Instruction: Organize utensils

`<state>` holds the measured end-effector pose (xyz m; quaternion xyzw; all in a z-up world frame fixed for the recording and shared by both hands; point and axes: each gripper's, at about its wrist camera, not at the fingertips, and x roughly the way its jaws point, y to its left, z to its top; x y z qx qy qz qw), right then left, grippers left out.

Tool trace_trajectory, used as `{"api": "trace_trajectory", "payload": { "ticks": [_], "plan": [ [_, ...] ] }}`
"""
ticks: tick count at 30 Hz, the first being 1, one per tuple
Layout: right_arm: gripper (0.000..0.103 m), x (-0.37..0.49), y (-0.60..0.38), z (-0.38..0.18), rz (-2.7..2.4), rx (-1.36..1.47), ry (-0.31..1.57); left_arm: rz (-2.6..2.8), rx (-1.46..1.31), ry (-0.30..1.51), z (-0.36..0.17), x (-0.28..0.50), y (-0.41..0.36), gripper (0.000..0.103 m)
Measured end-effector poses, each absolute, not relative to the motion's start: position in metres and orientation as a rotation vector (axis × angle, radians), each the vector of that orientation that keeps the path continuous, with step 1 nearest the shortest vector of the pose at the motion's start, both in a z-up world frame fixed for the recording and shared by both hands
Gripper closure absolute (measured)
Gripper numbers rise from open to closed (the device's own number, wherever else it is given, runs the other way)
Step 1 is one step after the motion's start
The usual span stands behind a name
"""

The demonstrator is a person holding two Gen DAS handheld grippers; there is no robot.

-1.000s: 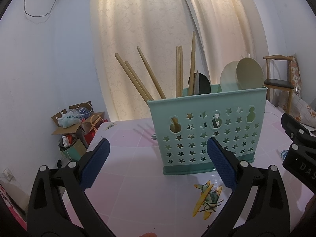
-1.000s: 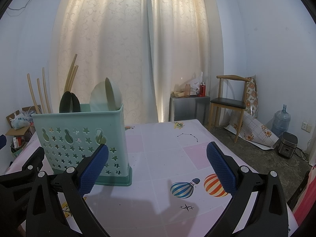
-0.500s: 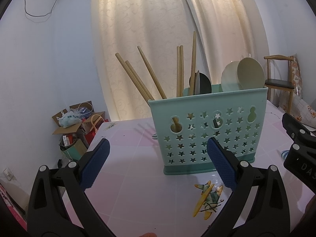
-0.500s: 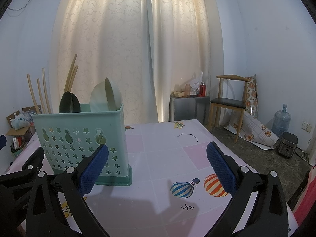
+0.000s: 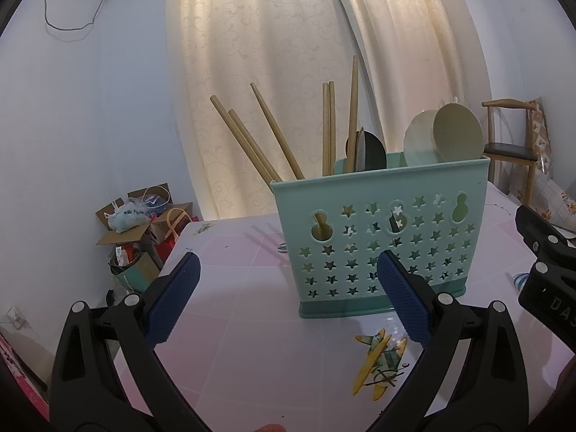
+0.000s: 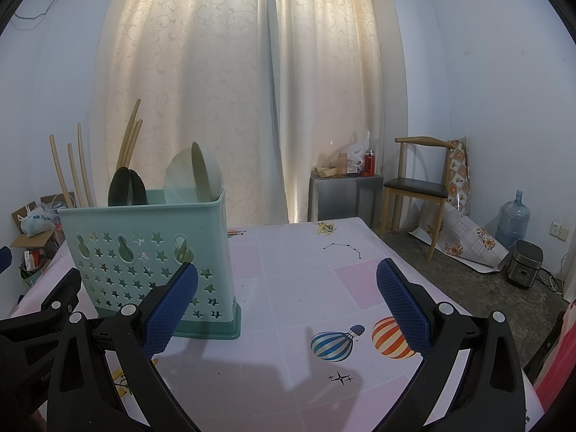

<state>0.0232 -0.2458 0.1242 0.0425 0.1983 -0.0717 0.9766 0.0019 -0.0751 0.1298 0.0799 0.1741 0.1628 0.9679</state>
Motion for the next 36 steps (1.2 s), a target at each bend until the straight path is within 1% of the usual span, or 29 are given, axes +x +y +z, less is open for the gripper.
{"api": "trace_trajectory", "payload": {
  "ticks": [36],
  "plan": [
    [0.006,0.0229,-0.2458,0.1244,-0.145,0.085,0.4,0.322,0.182,0.36,0.131,0.0032,-0.0684,0.008]
  ]
}}
